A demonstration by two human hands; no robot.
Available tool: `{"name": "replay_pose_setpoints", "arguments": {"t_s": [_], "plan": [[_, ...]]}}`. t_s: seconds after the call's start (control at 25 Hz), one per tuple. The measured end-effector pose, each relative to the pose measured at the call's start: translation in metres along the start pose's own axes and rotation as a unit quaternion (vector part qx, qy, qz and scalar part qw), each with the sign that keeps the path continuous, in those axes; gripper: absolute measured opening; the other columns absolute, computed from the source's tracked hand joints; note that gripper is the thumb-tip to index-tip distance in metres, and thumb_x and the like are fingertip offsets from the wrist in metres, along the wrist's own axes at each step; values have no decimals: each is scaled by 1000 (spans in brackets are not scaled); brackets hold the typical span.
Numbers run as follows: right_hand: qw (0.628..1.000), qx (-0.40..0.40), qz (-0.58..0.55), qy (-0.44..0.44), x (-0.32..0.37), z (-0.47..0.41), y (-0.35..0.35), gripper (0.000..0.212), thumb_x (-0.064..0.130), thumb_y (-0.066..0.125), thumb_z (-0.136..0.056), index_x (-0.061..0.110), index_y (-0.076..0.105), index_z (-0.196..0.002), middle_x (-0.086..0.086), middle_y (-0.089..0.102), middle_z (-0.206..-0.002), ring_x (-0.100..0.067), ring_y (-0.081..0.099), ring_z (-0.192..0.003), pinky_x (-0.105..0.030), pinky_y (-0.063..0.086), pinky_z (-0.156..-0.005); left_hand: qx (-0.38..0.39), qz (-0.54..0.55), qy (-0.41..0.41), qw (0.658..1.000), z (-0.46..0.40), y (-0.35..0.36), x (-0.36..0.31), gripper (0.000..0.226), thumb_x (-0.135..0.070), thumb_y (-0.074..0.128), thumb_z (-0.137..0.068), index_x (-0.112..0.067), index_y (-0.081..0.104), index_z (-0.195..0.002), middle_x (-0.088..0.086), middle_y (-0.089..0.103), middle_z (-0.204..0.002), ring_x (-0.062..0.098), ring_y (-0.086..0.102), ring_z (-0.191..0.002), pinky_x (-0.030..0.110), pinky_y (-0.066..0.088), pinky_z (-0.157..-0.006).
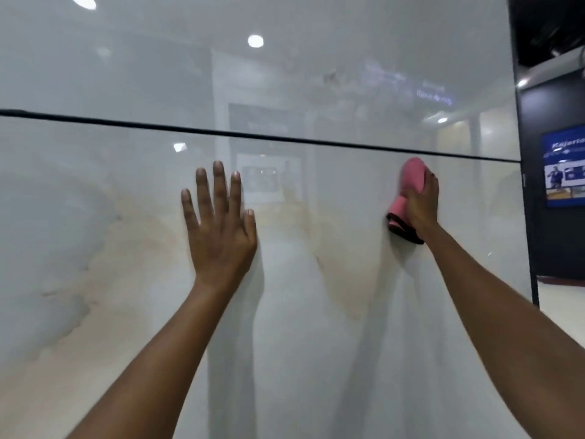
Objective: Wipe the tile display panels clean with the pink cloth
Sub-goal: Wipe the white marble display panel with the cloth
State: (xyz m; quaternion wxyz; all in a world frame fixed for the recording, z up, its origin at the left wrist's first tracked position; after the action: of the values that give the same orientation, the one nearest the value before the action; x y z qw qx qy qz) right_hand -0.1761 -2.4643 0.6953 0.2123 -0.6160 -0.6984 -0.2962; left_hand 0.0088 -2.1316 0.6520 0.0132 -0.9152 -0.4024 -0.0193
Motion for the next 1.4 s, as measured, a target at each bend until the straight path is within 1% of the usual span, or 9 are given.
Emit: {"name": "replay_pose_setpoints", "arguments": {"t_s": [0.08, 0.2, 0.4, 0.6, 0.84, 1.0, 1.16, 1.28, 1.4], "plan": [[996, -36, 52, 56, 19, 20, 22, 76, 28, 53, -82, 15, 29, -152, -9, 28, -157, -30, 35, -139, -46, 30, -111, -5, -8, -3, 1000, 4, 4, -2, 62, -31, 28, -101, -9, 9, -156, 14, 3, -163, 33, 1, -150, 51, 1, -120], [973, 17, 85, -213, 65, 132, 78, 71, 25, 48, -83, 9, 32, -150, -12, 26, -158, -28, 27, -145, -35, 19, -116, -2, 2, -20, 1000, 3, 3, 0, 67, -32, 29, -99, 0, 8, -154, 20, 3, -161, 33, 1, -150, 49, 1, -121], [813, 182, 166, -528, 131, 101, 93, 77, 29, 45, -73, 7, 39, -147, -15, 31, -156, -26, 25, -144, -34, 20, -114, 13, -9, -23, 1000, 3, 3, 0, 71, -35, 30, -97, 2, 8, -153, 21, 5, -161, 32, 2, -150, 46, -3, -121], [980, 34, 116, -158, 61, 24, 48, 82, 35, 41, -77, 15, 25, -154, -3, 19, -162, -26, 25, -144, -46, 27, -112, 0, 47, -60, 997, 2, -2, -30, 71, -35, 29, -95, -2, 9, -154, 20, 5, -161, 32, 2, -150, 45, -1, -120], [874, 97, 154, -450, -92, 120, 3, 81, 39, 51, -73, 5, 37, -145, -14, 33, -152, -35, 39, -132, -43, 32, -105, 2, 76, -50, 996, 3, 39, -156, 66, -36, 30, -95, -8, 17, -154, 15, 11, -161, 33, 7, -149, 48, 4, -120], [972, -39, 114, -203, -137, -31, -42, 85, 46, 40, -74, 4, 37, -148, -19, 34, -153, -39, 32, -138, -44, 23, -110, 35, -25, -40, 998, 9, 67, -177, 66, -42, 26, -98, -14, 10, -156, 12, 5, -163, 37, 1, -149, 56, 0, -118], [995, -93, 14, -45, -93, -161, -63, 77, 39, 43, -78, 8, 38, -148, -12, 33, -155, -28, 29, -144, -44, 26, -115, 27, -57, -45, 997, 9, 66, -174, 66, -42, 24, -98, -13, 11, -156, 11, 3, -163, 35, -3, -149, 55, -2, -119], [972, -35, -51, -226, -41, -101, -16, 60, 22, 59, -82, 7, 50, -140, -15, 47, -146, -30, 43, -135, -43, 35, -111, 28, -43, -48, 998, 11, 64, -175, 63, -34, 24, -97, -14, 13, -156, 10, 3, -163, 33, -4, -150, 52, -3, -120], [829, 172, 27, -531, -20, 38, 20, 72, 30, 55, -76, 8, 45, -144, -11, 43, -150, -29, 34, -142, -39, 29, -115, 36, -8, -55, 998, 12, 61, -171, 65, -27, 27, -93, -15, 15, -156, 7, 6, -163, 29, -3, -150, 49, -3, -120]]}}
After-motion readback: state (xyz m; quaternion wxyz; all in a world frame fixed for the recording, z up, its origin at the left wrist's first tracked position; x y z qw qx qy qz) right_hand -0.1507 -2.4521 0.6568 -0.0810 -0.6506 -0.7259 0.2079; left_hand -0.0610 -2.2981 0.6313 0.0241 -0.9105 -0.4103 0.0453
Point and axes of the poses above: each hand's wrist, its own z-axis away from the middle knuckle, its own y-axis out of the palm, x = y × z, the point moved 3 cm from there along -z, towards the middle knuckle
